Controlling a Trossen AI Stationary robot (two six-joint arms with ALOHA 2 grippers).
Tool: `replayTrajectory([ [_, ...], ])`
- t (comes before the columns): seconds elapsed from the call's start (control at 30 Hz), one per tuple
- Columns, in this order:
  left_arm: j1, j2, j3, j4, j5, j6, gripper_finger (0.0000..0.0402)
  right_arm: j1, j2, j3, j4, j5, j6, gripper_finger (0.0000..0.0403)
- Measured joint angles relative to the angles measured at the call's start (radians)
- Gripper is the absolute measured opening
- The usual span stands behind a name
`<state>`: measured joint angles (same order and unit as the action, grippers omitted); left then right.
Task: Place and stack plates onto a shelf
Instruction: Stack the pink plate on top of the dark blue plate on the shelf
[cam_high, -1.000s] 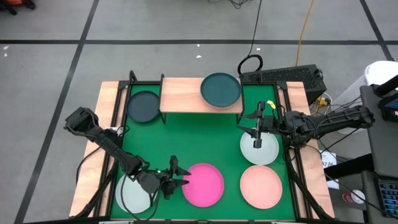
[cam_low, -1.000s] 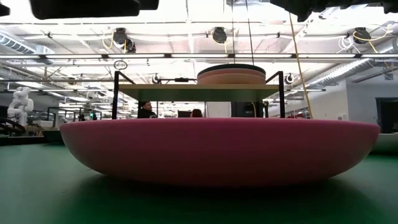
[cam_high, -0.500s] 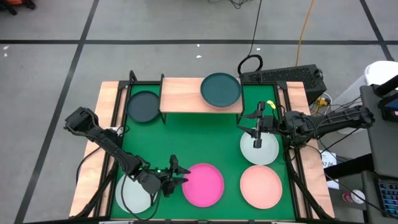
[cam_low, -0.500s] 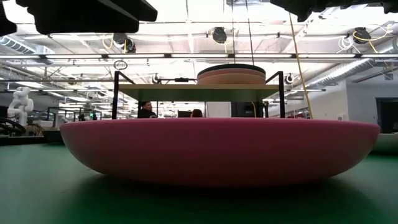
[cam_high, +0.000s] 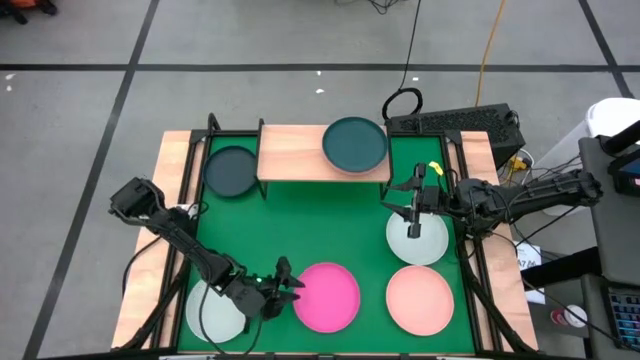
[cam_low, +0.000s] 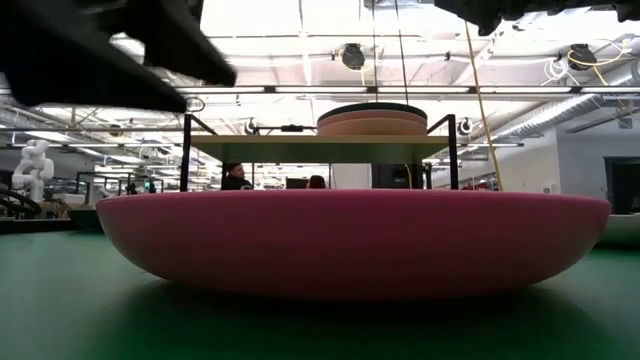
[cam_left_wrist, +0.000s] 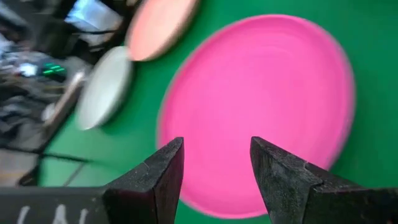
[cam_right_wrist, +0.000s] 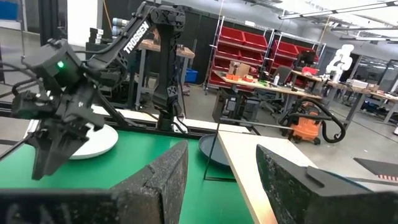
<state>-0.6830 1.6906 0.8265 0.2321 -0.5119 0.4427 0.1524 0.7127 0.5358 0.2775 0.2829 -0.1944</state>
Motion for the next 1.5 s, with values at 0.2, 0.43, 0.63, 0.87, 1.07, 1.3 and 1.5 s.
replayTrajectory([
  [0.2, -0.019, 0.025, 0.0, -0.023, 0.038, -0.001, 0.0191, 0.0, 0.0, 0.0, 0.0, 0.0, 0.0, 0.0171],
  [0.43, -0.063, 0.03, 0.0, -0.052, 0.067, -0.079, 0.0191, 0.0, 0.0, 0.0, -0.003, 0.001, 0.0, 0.0171],
  [0.63, -0.066, 0.074, 0.018, -0.046, 0.075, -0.084, 0.0191, 0.0, 0.002, 0.0, -0.002, 0.002, 0.004, 0.0171],
  [0.87, -0.035, 0.145, 0.197, -0.332, 0.115, -0.074, 0.0191, 0.0, 0.004, 0.0, -0.002, 0.002, 0.019, 0.0171],
  [1.07, -0.002, 0.169, 0.282, -0.414, 0.17, -0.077, 0.0191, 0.0, 0.004, 0.0, -0.005, 0.002, 0.023, 0.0171],
  [1.3, 0.019, 0.195, 0.279, -0.455, 0.244, -0.079, 0.0162, 0.0, 0.003, 0.0, -0.013, 0.002, 0.026, 0.0171],
  [1.5, 0.035, 0.207, 0.28, -0.441, 0.26, -0.086, 0.0085, 0.0, 0.004, 0.0, -0.012, 0.001, 0.026, 0.0171],
])
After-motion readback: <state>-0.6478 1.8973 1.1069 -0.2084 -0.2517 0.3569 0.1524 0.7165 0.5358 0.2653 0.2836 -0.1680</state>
